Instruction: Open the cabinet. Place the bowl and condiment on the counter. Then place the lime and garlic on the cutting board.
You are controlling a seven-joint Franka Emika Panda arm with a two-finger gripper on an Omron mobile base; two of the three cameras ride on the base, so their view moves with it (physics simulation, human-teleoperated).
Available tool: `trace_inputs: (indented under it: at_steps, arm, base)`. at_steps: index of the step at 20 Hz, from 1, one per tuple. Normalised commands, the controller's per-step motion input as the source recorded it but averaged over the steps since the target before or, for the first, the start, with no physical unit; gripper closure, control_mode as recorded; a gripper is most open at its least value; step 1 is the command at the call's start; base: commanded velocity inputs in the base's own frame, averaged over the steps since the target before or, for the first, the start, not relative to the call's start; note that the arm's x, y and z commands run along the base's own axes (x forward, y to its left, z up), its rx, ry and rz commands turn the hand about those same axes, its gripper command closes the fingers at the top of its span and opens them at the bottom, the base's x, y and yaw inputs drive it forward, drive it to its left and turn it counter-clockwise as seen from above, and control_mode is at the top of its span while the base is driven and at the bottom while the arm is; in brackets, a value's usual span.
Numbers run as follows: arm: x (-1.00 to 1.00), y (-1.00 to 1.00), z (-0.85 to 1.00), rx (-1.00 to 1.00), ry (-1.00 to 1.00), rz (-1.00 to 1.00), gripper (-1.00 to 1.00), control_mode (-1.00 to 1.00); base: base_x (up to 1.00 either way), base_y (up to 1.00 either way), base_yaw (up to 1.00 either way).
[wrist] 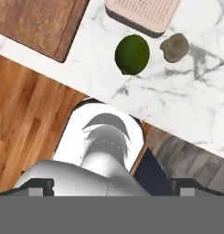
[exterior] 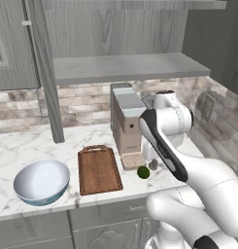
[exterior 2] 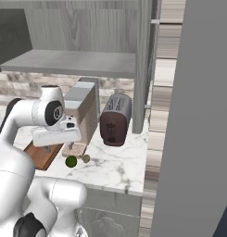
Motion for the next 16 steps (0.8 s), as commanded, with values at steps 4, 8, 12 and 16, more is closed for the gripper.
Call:
trace_inputs:
  at_steps: [4, 8, 12, 16]
  arm:
    - [0.23, 0.0, -0.03, 0.0, -0.05, 0.12, -1.0, -1.0]
    - [0.0, 0.0, -0.12, 0.0, -0.08, 0.08, -1.0, -1.0]
    - [0.0, 0.0, -0.2, 0.0, -0.17, 0.07, -1.0, -1.0]
    - [0.16, 0.0, -0.26, -0.03, -0.21, 0.03, -1.0, -1.0]
  base:
    - [0.0, 0.0, 0.0]
    - [0.0, 0.0, 0.0]
    - [0.0, 0.0, 0.0]
    - [0.0, 0.0, 0.0]
